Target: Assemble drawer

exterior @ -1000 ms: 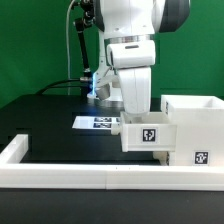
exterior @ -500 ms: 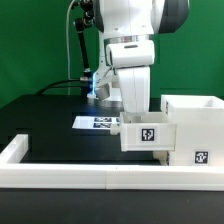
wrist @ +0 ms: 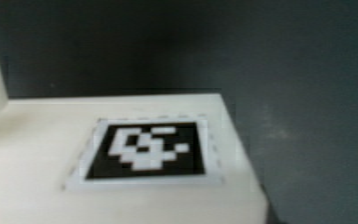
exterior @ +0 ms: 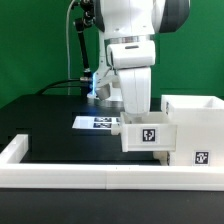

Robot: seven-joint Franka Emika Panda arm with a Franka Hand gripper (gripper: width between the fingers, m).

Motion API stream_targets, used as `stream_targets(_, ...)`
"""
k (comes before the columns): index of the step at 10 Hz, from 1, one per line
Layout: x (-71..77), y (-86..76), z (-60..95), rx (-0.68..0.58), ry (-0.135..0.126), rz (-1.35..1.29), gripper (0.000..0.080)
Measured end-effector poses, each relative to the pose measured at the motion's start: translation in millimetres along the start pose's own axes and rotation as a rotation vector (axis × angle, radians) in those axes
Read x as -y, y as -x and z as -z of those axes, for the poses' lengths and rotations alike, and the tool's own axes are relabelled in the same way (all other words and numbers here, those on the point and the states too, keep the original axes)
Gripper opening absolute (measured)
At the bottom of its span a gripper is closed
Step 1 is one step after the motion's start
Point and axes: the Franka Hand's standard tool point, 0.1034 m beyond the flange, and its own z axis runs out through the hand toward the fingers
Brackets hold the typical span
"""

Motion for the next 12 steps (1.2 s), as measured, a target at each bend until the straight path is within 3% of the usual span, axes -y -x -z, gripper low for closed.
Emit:
stream_targets(8, -1.1, -2.9, 0.3, 0.001, 0.001, 0.017, 0.0041)
stream_targets(10, -2.5, -7.6, 0.2, -0.004, 0.025, 0.023, 0.0041)
stream_targets(12, -2.6, -6.1, 0.2, -0.004, 0.026, 0.019, 0.0041)
